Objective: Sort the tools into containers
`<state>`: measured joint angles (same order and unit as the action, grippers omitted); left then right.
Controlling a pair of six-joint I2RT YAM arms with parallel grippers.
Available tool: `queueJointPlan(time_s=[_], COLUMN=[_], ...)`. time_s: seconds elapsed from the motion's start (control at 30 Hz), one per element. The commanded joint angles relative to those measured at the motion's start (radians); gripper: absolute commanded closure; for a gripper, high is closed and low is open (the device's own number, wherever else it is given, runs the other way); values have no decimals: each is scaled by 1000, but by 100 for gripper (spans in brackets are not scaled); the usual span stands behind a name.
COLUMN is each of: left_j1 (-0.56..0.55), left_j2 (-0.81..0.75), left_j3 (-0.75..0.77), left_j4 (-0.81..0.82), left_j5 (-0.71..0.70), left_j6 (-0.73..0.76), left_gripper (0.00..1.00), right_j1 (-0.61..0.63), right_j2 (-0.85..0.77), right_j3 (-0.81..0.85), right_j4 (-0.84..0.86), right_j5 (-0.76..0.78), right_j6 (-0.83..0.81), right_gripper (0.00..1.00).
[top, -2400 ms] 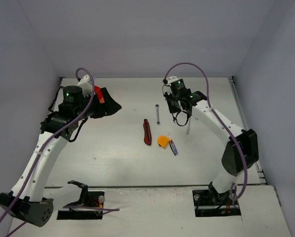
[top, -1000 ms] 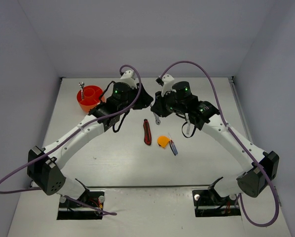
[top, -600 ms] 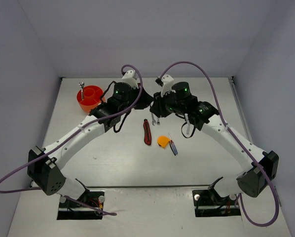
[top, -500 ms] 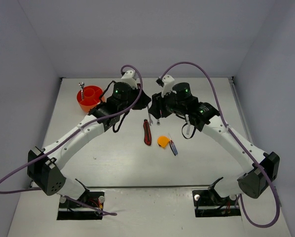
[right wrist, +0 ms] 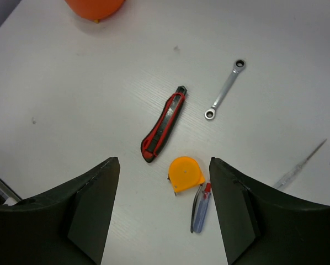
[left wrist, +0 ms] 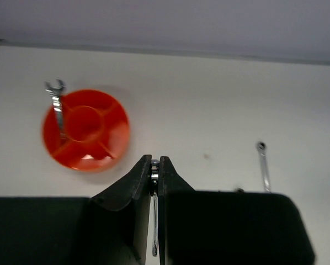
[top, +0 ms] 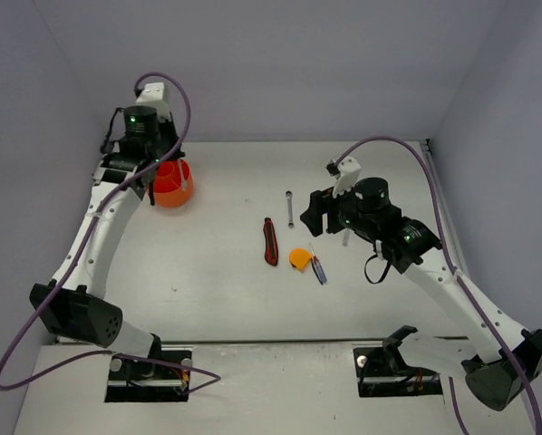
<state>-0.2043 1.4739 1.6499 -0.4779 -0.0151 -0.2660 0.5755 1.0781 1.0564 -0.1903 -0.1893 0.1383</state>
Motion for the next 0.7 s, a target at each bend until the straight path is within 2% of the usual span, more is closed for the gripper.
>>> queueJointPlan(time_s=[0.0,0.3,0.67], left_j1=[105,250,320], left_j2=[71,319,545], left_j3=[94,276,413], left_j4=[31,137,222], left_j5=[-2,94,164], left_j6=[179,319,334], left_gripper=[100,100,100], right_j1=[-19,-40,-93], right_j2=[7,71,168], right_j3=[-3,60,117], right_j4=[26,-18,-27], right_j5=[62,30,-44], right_j6=[14,22,44], right_gripper=[37,37,37])
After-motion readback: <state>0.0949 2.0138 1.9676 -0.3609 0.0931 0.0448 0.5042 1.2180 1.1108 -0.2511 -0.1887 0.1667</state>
